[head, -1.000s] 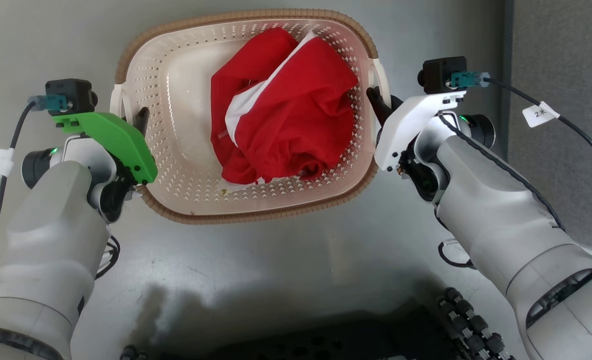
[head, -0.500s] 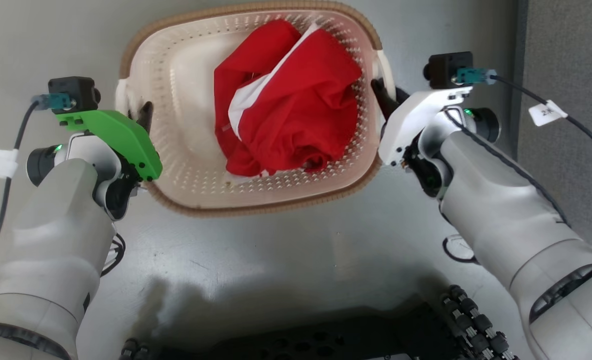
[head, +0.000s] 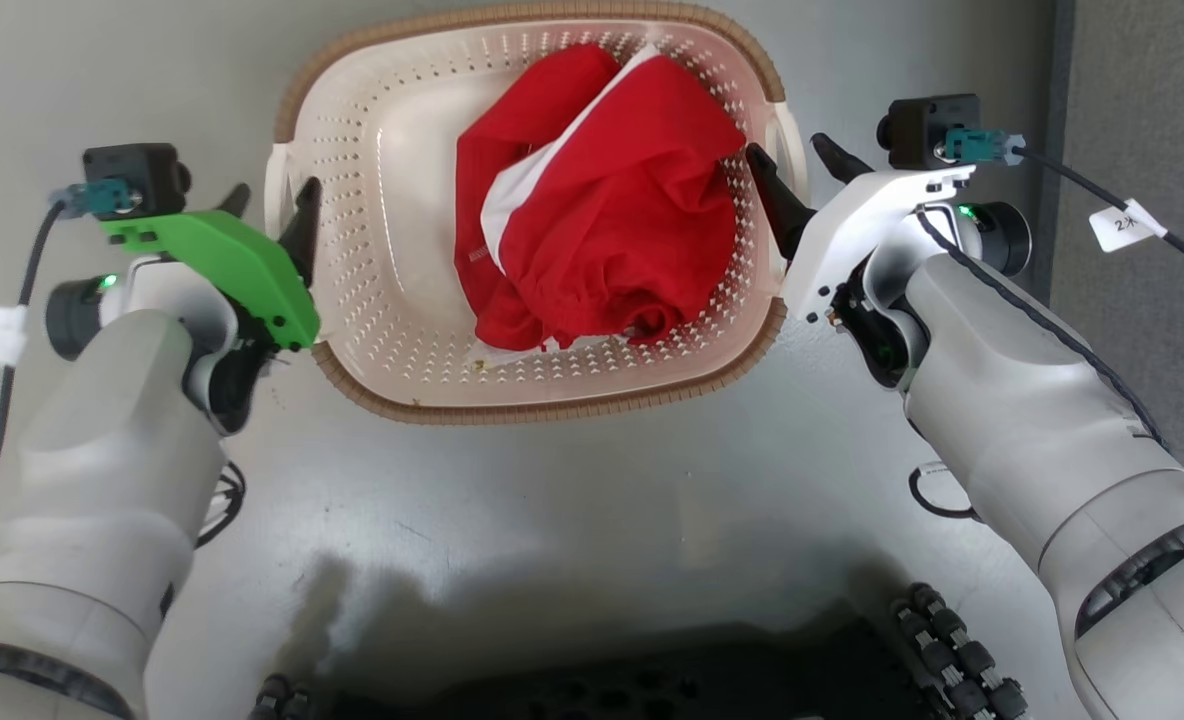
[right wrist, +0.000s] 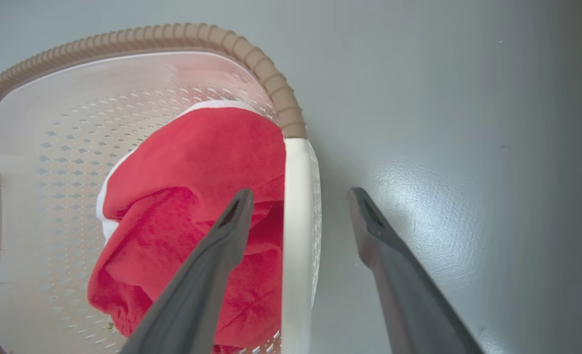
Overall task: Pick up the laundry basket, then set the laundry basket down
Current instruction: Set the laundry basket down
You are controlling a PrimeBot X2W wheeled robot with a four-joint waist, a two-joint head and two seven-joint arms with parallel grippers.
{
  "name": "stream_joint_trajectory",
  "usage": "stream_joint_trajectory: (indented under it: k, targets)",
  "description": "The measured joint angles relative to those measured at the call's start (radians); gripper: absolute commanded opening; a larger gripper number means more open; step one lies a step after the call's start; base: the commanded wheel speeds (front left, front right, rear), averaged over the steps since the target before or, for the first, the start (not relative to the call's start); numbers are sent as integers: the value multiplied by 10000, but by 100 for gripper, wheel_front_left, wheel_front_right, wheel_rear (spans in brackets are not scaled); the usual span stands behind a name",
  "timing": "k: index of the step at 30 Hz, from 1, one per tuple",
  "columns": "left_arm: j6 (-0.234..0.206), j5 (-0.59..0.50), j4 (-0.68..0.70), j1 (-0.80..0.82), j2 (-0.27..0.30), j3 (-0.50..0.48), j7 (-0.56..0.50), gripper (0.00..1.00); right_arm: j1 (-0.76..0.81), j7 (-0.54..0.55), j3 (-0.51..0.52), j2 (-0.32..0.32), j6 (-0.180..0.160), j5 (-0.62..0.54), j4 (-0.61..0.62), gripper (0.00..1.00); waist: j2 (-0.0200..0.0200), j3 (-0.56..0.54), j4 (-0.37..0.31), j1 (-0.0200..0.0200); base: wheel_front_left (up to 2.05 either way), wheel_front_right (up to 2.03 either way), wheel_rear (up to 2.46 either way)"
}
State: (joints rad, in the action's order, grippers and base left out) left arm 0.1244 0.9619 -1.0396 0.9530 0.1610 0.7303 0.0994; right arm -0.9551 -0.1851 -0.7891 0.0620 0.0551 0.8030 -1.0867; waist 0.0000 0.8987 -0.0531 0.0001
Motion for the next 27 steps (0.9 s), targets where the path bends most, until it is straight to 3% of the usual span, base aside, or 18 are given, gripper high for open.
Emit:
stream_joint_trajectory:
  k: [10, 27]
  targets:
    - [2, -451, 50, -299, 234, 221, 1313, 100, 538, -360, -194, -4, 79, -10, -63, 100, 0, -713, 8, 0, 0, 0, 0]
    - [0, -790, 819, -1662, 518, -107, 1523, 100, 1689, -612, 88, -6, 140, -33, 190, 100, 0, -2918, -112, -1, 0, 0, 0]
